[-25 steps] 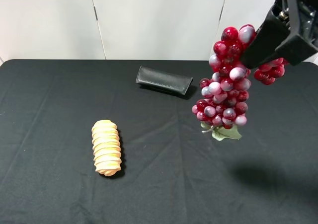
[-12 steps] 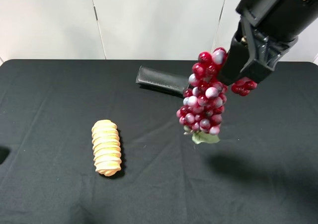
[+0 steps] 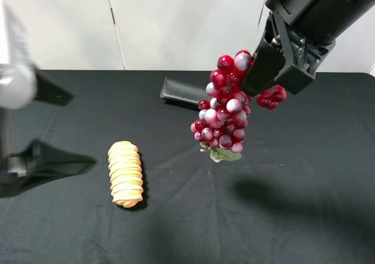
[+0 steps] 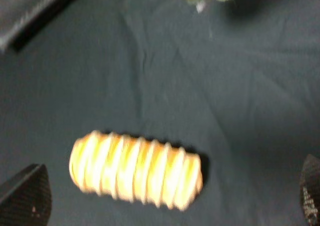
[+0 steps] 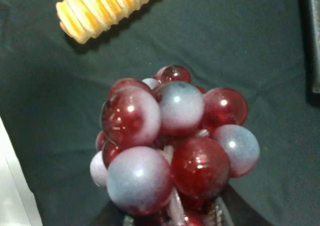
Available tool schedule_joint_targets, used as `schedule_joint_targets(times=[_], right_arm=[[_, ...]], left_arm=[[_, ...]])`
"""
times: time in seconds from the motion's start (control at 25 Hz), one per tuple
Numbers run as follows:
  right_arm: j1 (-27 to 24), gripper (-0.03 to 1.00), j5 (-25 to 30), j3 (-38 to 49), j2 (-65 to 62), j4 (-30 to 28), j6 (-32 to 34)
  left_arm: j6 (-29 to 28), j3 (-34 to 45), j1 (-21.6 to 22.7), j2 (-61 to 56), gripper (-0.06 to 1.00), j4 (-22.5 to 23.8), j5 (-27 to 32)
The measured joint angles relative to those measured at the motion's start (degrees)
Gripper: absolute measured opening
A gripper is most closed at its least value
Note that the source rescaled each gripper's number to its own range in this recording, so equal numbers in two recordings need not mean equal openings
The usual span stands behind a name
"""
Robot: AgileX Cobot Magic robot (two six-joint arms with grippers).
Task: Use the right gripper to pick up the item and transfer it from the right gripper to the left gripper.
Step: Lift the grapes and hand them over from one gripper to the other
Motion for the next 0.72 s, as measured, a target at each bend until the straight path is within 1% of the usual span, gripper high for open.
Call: schedule_joint_targets(times=[0.08, 0.4, 0.6, 0.72], right_arm=[[0.00, 0.00, -0.27, -0.41, 0.00, 0.18, 0.00], [0.00, 0.00, -1.03, -4.63, 0.00, 1.44, 0.00], [0.00, 0.00, -1.17, -5.04, 0.00, 2.73, 0.00], [0.00, 0.00, -1.17, -5.04, 0.00, 4.38, 0.00]], left_arm=[[0.10, 0.00, -1.74, 2.20, 0.99, -0.63, -3.60], [0.26, 0.00, -7.14, 8.88, 0.99, -5.65, -19.40], [-0.35, 0.00, -10.46, 11.80, 0.99, -6.01, -27.60], [-0.52, 0.00, -11.35, 13.90, 0.99, -6.04, -31.50]])
